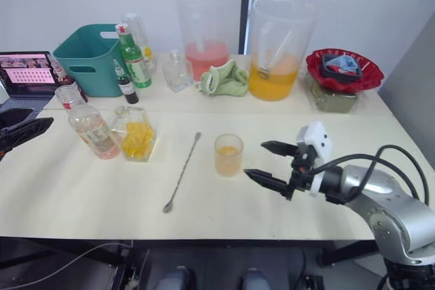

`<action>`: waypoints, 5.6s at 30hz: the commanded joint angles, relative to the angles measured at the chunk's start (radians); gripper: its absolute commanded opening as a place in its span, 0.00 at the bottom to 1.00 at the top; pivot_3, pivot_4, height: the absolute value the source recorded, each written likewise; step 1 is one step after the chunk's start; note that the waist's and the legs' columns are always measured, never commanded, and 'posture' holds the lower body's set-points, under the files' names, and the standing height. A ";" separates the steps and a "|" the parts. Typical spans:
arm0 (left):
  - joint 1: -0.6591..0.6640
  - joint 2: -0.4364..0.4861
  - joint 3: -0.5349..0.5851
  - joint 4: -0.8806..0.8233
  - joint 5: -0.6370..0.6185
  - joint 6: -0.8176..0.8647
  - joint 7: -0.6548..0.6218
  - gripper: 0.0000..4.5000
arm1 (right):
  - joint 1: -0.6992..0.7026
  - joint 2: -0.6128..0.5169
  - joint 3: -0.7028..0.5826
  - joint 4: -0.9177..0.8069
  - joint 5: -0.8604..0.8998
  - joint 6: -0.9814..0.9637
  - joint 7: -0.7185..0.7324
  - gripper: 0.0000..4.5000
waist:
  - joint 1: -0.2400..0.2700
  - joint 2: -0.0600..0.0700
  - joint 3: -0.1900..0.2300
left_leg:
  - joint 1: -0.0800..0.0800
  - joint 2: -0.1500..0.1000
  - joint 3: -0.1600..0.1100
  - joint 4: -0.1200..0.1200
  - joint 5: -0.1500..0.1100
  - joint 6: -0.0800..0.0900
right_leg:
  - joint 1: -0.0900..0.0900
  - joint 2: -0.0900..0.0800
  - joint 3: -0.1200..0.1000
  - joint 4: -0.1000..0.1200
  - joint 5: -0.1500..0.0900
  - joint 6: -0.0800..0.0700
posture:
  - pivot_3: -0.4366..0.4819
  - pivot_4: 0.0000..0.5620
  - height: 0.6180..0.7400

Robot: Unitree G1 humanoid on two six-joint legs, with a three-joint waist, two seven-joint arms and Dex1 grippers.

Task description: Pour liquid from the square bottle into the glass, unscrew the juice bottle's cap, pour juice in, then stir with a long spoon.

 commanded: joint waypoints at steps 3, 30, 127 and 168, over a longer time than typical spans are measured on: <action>0.205 -0.114 0.116 -0.025 0.008 -0.131 -0.025 1.00 | 0.226 0.039 -0.276 0.094 -0.093 -0.156 -0.011 1.00 | 0.007 0.001 -0.001 | 0.001 0.000 0.001 -0.002 0.000 0.000 | 0.002 -0.001 0.001 -0.002 0.000 0.000 | 0.48 0.27 1.00; 0.543 -0.593 -0.218 -0.807 0.039 -0.020 0.554 1.00 | 0.173 0.046 -0.186 0.229 -0.043 -0.291 0.129 1.00 | 0.007 0.002 -0.004 | 0.021 0.001 0.003 -0.014 0.000 -0.002 | 0.023 -0.006 0.003 -0.017 -0.002 0.001 | 0.48 0.27 1.00; 0.001 -0.053 -0.758 -0.051 0.476 -0.540 -0.216 0.06 | -0.038 -0.040 0.125 -0.047 0.085 -0.093 0.143 1.00 | -0.008 0.006 -0.003 | 0.016 0.002 0.003 -0.015 0.000 -0.002 | 0.015 0.001 0.002 -0.015 -0.002 0.000 | 0.48 0.27 1.00; -0.124 -0.446 -0.643 -0.630 -0.192 0.031 0.125 0.01 | -0.137 0.334 0.187 -0.161 0.717 0.019 -0.566 1.00 | 0.001 0.004 -0.002 | 0.006 0.000 0.000 -0.010 0.000 -0.002 | 0.007 0.001 0.002 -0.011 -0.002 0.000 | 0.48 0.27 1.00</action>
